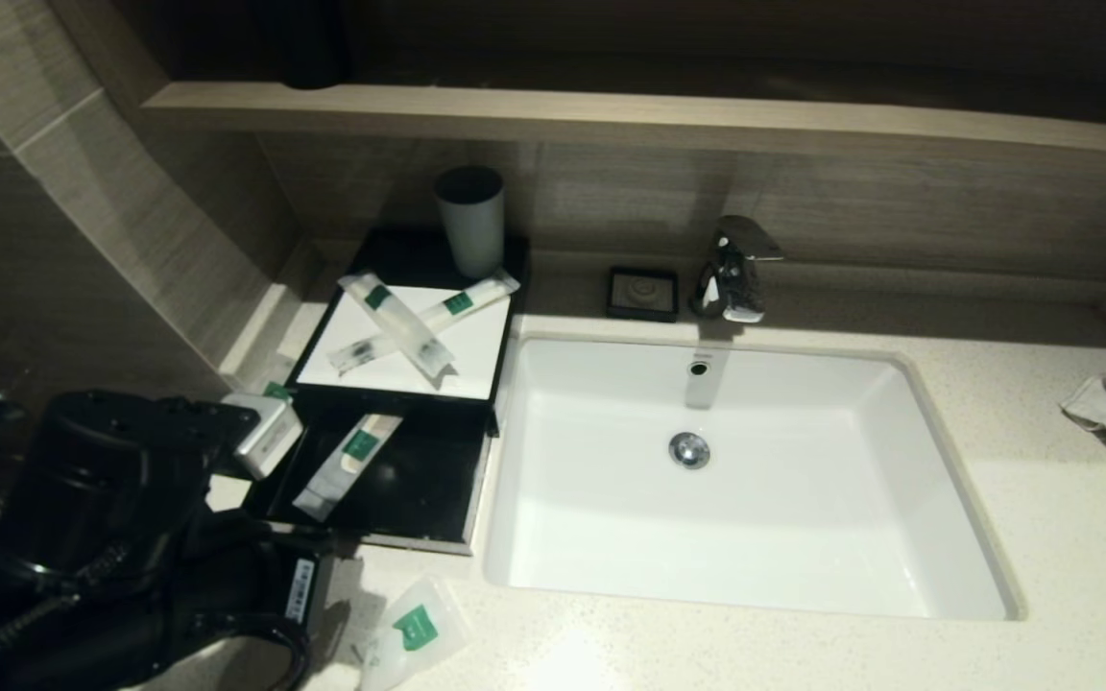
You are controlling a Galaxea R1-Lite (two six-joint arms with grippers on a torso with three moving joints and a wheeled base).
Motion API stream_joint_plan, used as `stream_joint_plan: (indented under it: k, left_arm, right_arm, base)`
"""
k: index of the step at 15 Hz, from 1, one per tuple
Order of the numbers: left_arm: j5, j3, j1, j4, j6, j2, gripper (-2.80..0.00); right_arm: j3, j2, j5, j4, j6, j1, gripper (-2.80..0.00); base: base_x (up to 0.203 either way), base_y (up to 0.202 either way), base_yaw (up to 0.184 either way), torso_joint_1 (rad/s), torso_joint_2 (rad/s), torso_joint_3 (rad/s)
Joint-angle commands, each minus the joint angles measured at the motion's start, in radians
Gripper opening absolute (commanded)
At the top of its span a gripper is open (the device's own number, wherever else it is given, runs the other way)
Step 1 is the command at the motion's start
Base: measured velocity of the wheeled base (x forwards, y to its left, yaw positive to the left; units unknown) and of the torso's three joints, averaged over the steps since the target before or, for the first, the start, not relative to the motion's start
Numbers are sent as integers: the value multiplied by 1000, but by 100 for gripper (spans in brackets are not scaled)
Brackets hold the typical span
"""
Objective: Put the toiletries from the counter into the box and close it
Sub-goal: Open the drawer, then pick up the bathroom toiletry
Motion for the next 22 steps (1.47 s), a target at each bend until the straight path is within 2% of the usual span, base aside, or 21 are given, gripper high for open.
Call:
stream_joint_plan:
  k: [1, 4, 7, 12, 18, 19, 22]
  left_arm:
    - [-64, 3, 1, 16, -1, -3, -280]
    - [-122, 29, 0, 28, 10, 4, -280]
    - [-149, 45, 0, 28, 14, 8, -280]
    - [-199, 90, 0, 20, 70, 4, -280]
    - [-210, 114, -41, 17, 88, 18, -280]
    - [-210, 115, -46, 17, 88, 23, 0]
    - [-210, 115, -49, 15, 88, 47, 0]
  right_arm:
    - [0, 0, 0, 0, 0, 0, -280]
    - [0, 0, 0, 0, 0, 0, -280]
    - [0, 0, 0, -1, 0, 0, -280]
    - [0, 0, 0, -1, 0, 0, -280]
    - [0, 0, 0, 0, 0, 0, -280]
    - [0, 0, 0, -1, 0, 0, -280]
    - [0, 0, 0, 0, 0, 0, -280]
  base:
    - [0, 0, 0, 0, 0, 0]
    - [0, 0, 0, 0, 0, 0]
    - [0, 0, 0, 0, 0, 0]
    - [0, 0, 0, 0, 0, 0]
    - [0, 0, 0, 0, 0, 0]
    - [0, 0, 0, 0, 0, 0]
    - [0, 0, 0, 0, 0, 0]
